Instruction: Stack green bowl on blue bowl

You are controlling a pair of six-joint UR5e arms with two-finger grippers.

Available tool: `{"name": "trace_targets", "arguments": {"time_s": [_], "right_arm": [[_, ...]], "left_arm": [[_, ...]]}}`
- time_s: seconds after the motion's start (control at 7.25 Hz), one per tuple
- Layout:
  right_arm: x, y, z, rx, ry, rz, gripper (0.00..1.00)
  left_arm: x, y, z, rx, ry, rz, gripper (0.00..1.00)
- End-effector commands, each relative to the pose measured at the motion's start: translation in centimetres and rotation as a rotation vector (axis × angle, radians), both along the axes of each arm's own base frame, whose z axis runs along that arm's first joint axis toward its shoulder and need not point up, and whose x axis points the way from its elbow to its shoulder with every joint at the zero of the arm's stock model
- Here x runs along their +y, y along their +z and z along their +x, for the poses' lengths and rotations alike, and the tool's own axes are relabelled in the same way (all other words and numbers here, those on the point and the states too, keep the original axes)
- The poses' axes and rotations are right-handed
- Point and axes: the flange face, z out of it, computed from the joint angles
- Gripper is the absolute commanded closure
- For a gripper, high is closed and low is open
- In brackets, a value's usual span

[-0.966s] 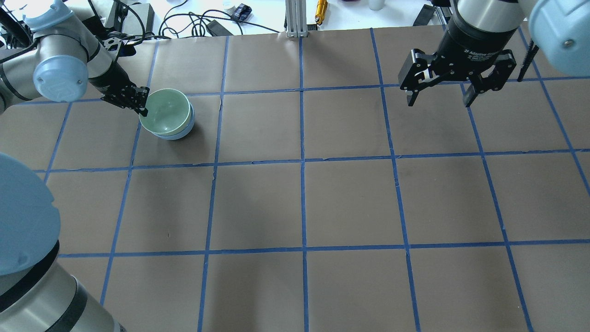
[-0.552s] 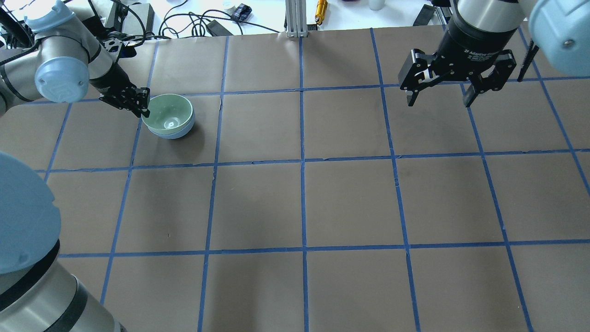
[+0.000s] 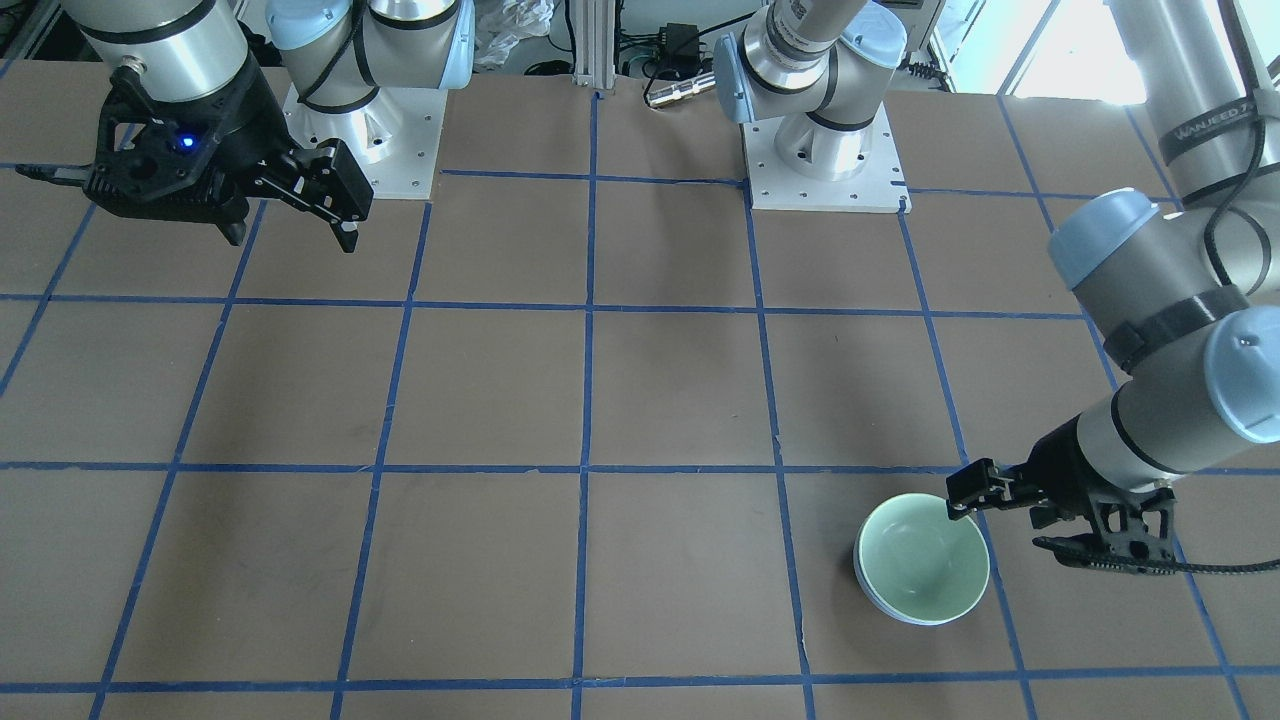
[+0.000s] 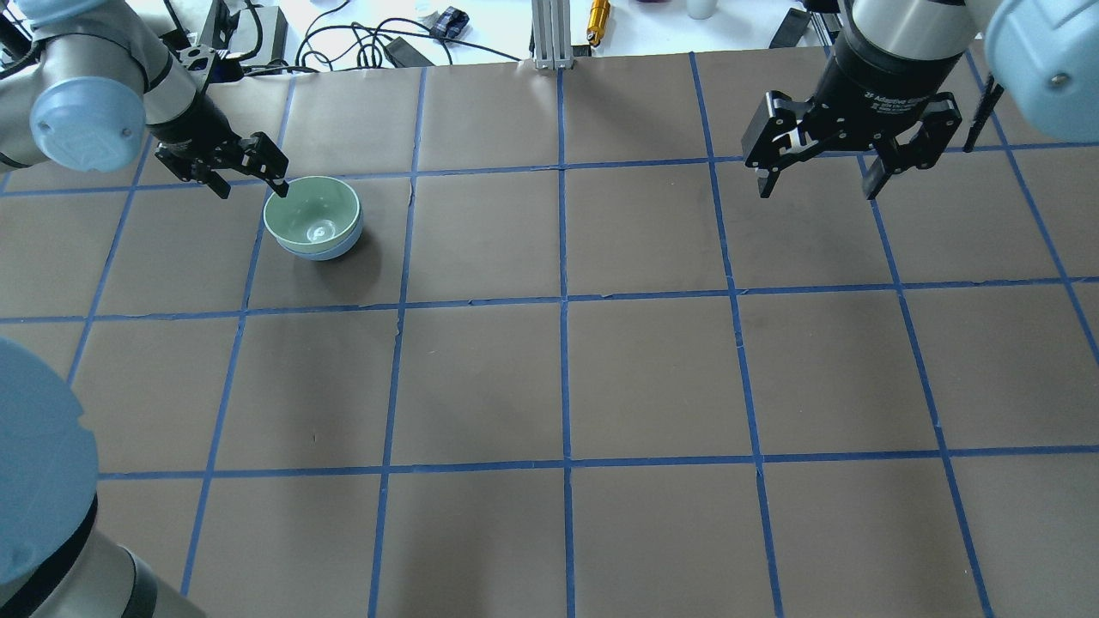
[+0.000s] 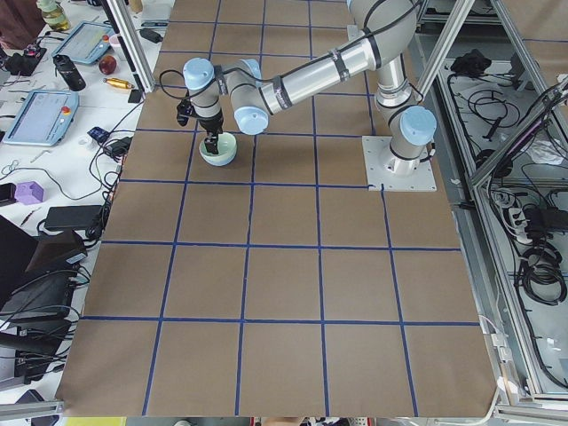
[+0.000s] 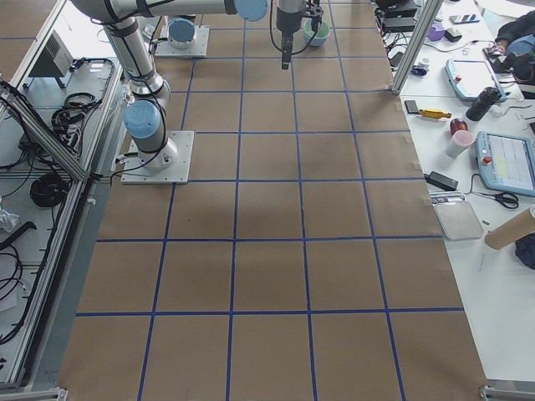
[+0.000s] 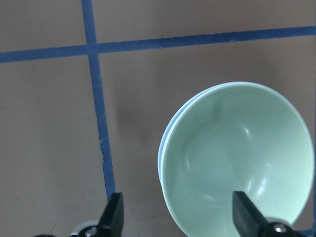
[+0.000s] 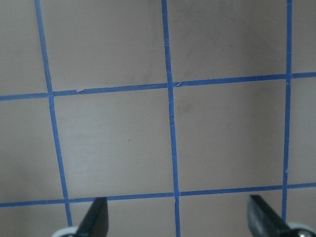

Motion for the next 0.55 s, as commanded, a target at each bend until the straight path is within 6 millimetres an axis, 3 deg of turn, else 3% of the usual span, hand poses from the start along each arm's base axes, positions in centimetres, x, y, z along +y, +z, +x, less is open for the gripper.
{"name": "trace_targets", "arguments": {"time_s": [0.0,0.14,0.41], "right_arm": [[0.0,0.0,0.0,0.000,0.000,0.000,0.00],[0.0,0.0,0.0,0.000,0.000,-0.002,0.00],[0.0,0.0,0.0,0.000,0.000,-0.002,0.00]], "left_arm": [[4.7,9.3,-5.5,-0.003,-0.027,0.025,0.00],[6.5,13.8,-8.2,-0.025,-0.039,0.002,0.00],[10.5,18.6,-14.2,-0.032,0.050,-0.020,0.00]]}}
